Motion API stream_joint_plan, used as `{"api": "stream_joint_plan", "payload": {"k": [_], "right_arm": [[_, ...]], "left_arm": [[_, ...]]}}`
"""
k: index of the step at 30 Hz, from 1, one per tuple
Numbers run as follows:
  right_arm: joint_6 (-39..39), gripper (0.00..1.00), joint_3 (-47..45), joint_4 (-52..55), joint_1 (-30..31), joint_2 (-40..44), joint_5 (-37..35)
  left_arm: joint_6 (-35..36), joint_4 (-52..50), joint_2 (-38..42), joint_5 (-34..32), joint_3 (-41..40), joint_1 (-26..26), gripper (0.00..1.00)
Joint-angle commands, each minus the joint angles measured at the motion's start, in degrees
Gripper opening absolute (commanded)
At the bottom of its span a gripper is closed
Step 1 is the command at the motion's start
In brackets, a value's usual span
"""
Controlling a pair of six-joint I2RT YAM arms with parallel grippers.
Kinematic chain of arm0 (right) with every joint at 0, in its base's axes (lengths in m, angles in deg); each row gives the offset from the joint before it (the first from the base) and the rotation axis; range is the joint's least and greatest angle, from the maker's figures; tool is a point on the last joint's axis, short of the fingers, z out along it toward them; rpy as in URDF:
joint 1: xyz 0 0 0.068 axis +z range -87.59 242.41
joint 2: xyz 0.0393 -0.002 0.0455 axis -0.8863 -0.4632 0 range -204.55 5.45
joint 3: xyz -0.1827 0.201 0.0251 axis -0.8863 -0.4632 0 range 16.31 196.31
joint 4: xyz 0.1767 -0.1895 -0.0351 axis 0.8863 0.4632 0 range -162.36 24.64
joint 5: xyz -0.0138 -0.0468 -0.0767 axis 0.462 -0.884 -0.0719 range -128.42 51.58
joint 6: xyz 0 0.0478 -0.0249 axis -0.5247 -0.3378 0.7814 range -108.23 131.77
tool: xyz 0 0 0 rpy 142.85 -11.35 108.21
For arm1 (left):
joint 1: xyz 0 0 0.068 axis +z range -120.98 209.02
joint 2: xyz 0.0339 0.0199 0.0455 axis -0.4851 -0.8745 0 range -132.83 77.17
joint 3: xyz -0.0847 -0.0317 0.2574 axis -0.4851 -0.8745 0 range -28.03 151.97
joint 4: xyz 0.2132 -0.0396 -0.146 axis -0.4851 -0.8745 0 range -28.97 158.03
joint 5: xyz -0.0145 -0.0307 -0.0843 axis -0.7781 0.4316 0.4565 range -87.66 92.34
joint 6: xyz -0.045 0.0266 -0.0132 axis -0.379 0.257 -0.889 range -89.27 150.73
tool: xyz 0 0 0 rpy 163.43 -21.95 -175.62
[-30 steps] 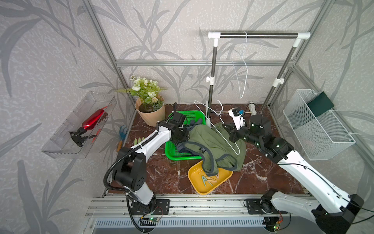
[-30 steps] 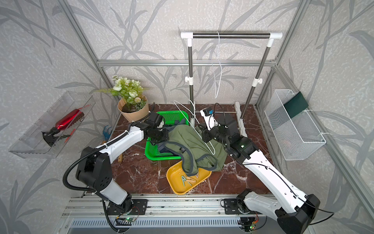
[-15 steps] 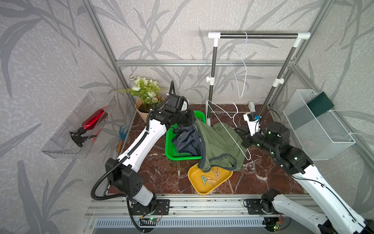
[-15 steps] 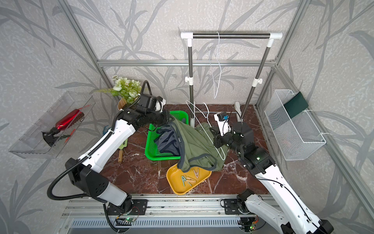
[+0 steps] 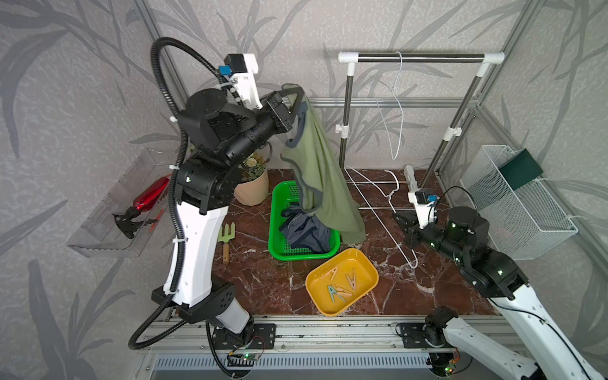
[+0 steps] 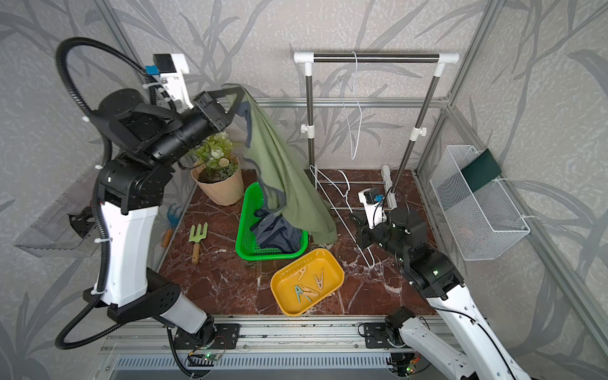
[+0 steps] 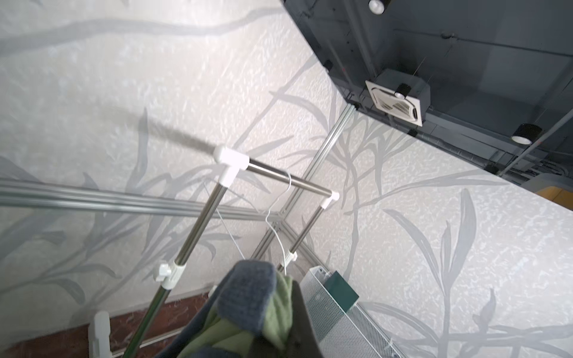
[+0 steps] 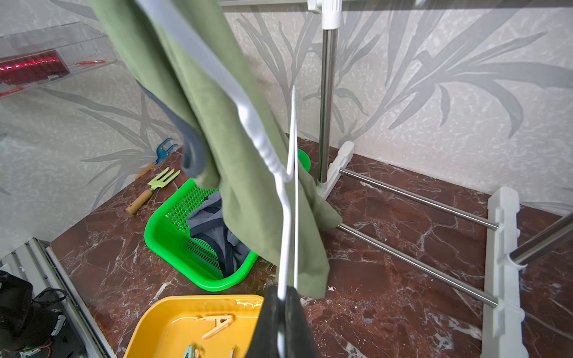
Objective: Remove the clothespins securing tank tops to the hanger
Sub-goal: Place the tank top in the basket.
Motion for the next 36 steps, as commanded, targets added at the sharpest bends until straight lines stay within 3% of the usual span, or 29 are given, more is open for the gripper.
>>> {"api": "stream_joint_plan", "payload": {"k": [1,3,8,13,20,23,27,32,36], "right_arm": [[-1.36,0.0,0.82,-0.12,-0.28,1.11,-0.1],[-2.04,0.0,0.24,-0.81,-0.29,1.31,0.15],[-3.72,0.0,-2.09,-2.72,-0.29,1.57,1.02],[-4.07,0.0,-3.99,-3.38,-0.29,1.57,1.12],[-4.1,0.0,-5.75,-4.09,-0.3,1.66,0.86],[-3.84,0.0,-6.18,-3.98,-0.28,1.91,0.43],[-3.12,0.0,-6.64,-3.94,-0.28,1.54,-0.02],[-2.25,0.0,-6.74,-3.89,-0.32,1.21,-0.66],[-2.13,0.0,-6.48,-3.65,-0.37,1.57,-0.89]], "left_arm": [[1.76,-2.75,0.11,-3.19,1.58,2.86,0.0],[0.61,-2.51,1.75,-1.46,-2.89,4.65,0.0],[-2.13,7.02,10.15,0.76,-29.82,5.01,0.0],[-3.98,15.26,12.47,3.4,-50.16,5.01,0.0],[-2.73,17.44,7.76,5.41,-63.74,4.83,0.0],[-2.84,12.31,7.05,0.44,-69.31,4.25,0.01],[0.89,3.63,6.58,-7.71,-71.08,1.19,0.31],[5.51,-9.2,5.47,-18.22,-63.1,-6.4,0.79],[7.71,-19.27,2.79,-28.01,-53.07,-14.07,0.93]]}}
